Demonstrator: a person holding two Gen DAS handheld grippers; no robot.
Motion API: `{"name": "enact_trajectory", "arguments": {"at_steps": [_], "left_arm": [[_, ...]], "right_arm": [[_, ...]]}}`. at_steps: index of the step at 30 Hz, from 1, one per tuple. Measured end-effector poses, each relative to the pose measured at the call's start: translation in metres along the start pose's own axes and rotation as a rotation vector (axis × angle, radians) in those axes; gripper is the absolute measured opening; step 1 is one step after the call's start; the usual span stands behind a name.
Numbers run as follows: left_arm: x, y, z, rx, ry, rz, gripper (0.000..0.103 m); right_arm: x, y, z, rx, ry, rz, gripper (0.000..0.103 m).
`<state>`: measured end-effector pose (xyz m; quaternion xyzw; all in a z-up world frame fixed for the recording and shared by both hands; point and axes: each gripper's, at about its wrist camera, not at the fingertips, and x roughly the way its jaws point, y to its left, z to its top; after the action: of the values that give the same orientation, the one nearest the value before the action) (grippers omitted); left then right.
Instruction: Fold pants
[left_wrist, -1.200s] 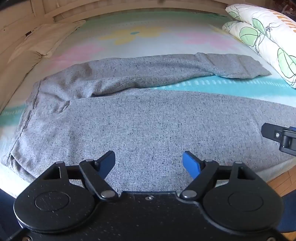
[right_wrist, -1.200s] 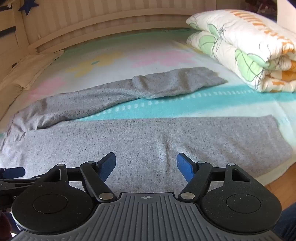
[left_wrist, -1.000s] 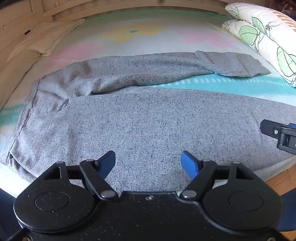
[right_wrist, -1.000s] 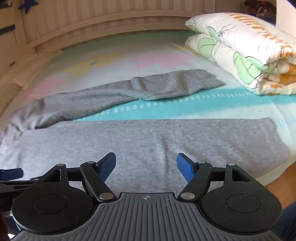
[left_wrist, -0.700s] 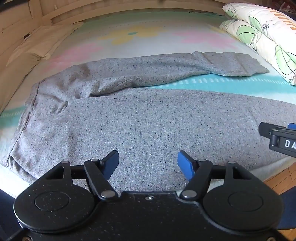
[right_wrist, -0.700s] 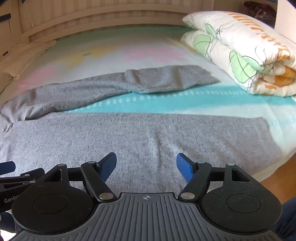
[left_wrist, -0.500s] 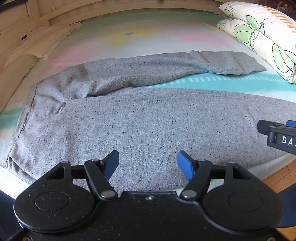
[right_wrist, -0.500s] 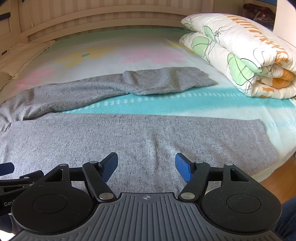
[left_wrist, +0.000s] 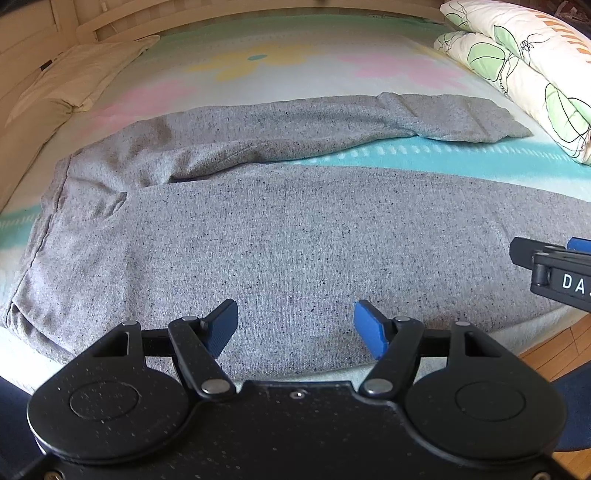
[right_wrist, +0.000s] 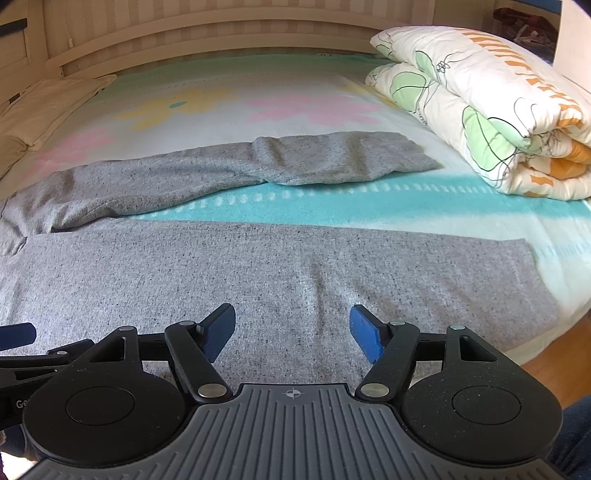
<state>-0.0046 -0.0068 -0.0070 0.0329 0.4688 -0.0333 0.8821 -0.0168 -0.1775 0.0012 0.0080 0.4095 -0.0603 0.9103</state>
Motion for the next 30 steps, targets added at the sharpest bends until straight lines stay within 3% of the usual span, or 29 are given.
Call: {"name": "enact_trajectory", "arguments": {"at_steps": [30], "left_arm": [[0.0010,-0.0026,-0.0034,0.010,0.006,0.001,0.071]], "right_arm": [[0.0012,0.0003,-0.0016,0.003,0.002,0.000,0.067]]}}
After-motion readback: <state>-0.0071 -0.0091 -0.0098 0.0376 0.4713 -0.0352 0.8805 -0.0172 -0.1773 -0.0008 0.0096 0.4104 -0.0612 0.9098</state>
